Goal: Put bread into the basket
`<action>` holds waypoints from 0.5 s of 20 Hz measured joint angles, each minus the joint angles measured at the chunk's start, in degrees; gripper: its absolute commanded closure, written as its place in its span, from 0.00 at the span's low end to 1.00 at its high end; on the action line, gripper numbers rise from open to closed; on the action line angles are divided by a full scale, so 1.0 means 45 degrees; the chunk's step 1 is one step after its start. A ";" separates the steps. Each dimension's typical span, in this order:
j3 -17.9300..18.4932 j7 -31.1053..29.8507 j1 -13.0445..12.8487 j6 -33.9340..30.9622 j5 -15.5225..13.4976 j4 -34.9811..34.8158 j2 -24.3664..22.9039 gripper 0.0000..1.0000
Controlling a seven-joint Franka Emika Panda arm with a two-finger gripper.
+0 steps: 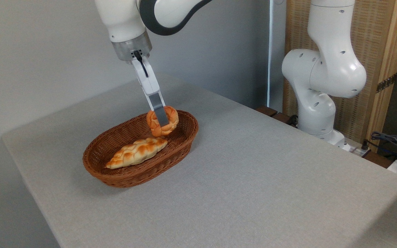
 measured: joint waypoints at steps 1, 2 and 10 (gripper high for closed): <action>0.0025 0.0000 0.0001 0.0000 0.0000 0.0100 -0.0003 0.00; 0.0049 0.0000 0.0001 0.0000 0.0000 0.0193 -0.0005 0.00; 0.0117 -0.0199 0.0011 0.0024 0.0000 0.0596 -0.0012 0.00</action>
